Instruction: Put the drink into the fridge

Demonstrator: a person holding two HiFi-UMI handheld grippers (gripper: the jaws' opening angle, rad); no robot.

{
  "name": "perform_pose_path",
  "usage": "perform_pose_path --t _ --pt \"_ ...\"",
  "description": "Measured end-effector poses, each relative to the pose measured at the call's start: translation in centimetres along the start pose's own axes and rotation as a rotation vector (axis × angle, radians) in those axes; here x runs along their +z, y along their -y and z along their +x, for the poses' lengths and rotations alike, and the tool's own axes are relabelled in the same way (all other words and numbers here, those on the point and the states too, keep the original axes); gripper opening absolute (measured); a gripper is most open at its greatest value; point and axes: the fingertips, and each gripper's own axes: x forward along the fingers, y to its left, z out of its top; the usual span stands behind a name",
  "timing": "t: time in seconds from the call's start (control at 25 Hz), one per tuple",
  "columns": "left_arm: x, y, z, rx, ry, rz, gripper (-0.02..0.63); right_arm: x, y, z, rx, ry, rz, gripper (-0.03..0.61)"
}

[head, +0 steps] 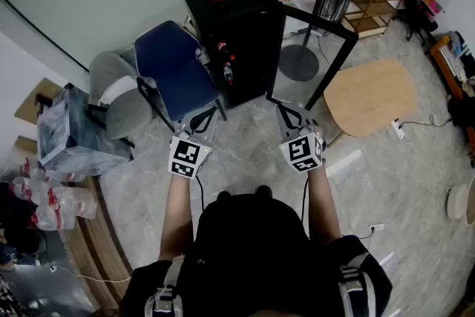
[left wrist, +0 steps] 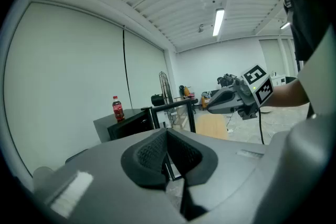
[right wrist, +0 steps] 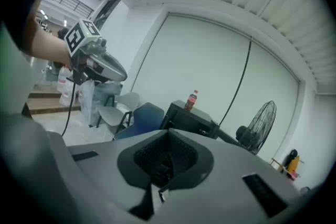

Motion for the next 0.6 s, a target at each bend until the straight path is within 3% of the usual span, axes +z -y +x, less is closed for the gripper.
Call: perform_pose_path --t 0.32,0.6 --pt "1.3 1.2 2.0 0.037 0.040 -0.052 -0.003 -0.7 2.3 -0.7 0.046 0.085 0.120 0.002" --pt "1.4 3.3 2.5 0.048 0.026 -0.052 -0.003 -2.2 4.2 -1.9 0.022 0.100 0.170 0.002"
